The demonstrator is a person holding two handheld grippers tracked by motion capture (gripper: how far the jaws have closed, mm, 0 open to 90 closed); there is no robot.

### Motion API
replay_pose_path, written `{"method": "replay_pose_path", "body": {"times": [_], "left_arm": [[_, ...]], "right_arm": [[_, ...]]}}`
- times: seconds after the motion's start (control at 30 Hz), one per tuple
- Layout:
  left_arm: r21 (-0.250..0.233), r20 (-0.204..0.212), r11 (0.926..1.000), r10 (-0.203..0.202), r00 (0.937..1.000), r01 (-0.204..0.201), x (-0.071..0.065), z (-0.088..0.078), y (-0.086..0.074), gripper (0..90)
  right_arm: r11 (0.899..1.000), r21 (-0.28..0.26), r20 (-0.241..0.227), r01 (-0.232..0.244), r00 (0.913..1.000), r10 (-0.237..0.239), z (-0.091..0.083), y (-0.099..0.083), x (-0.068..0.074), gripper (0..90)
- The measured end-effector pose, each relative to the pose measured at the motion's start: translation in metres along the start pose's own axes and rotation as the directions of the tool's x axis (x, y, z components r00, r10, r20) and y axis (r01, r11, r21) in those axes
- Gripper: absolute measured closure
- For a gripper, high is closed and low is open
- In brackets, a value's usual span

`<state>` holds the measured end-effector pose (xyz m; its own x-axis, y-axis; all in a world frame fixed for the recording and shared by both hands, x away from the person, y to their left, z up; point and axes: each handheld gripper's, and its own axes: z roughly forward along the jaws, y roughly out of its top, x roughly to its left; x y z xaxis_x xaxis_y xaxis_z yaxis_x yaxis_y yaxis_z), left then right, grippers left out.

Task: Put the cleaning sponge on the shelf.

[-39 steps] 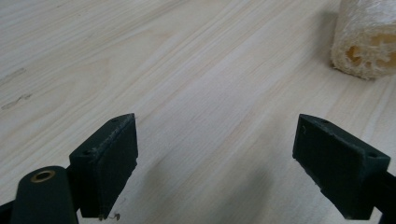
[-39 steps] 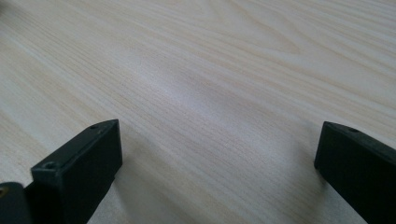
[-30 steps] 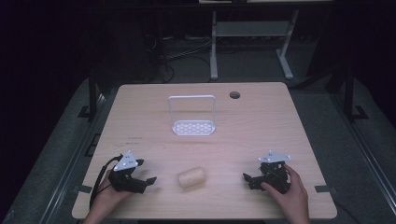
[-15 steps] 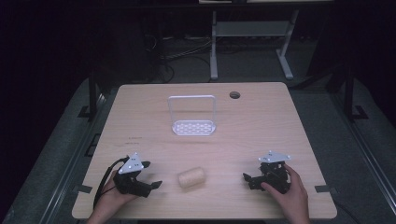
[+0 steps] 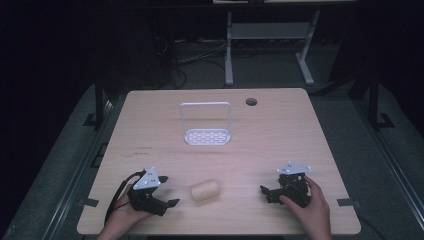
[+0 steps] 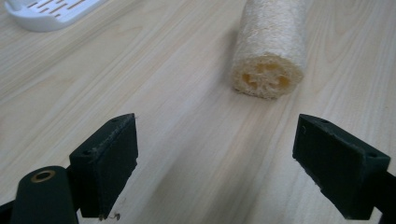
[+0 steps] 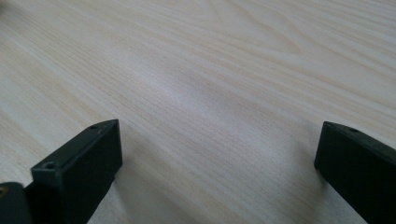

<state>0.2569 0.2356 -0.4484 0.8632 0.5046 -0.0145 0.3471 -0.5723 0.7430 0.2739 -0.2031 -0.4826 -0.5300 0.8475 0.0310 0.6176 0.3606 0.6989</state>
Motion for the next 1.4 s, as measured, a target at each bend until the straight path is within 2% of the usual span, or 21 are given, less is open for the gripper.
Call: {"method": "replay_pose_path", "body": {"times": [0.33, 0.63, 0.93, 1.4], "left_arm": [[0.0, 0.032, 0.9997, 0.026, 0.9991, -0.026, -0.008, 0.005, 0.006, 13.6], [-0.001, 0.065, 0.998, 0.063, 0.9959, -0.063, -0.014, 0.01, 0.021, 13.7], [0.0, 0.076, 0.9969, 0.078, 0.994, -0.079, -0.014, 0.012, 0.032, 13.7], [0.027, 0.093, 0.9947, 0.097, 0.991, -0.1, -0.015, 0.022, 0.047, 13.7]], "right_arm": [[1.0, 0.0, 0.0, 0.0, 1.0, 0.0, 0.0, 0.0, 0.0, 0.5], [1.0, 0.0, 0.0, -0.001, 1.0, 0.001, 0.0, 0.0, 0.0, 0.5], [1.0, -0.002, 0.001, -0.002, 1.0, 0.002, 0.0, 0.0, 0.0, 0.5], [1.0, -0.001, 0.0, 0.001, 1.0, -0.001, 0.0, 0.0, 0.0, 0.5]]}}
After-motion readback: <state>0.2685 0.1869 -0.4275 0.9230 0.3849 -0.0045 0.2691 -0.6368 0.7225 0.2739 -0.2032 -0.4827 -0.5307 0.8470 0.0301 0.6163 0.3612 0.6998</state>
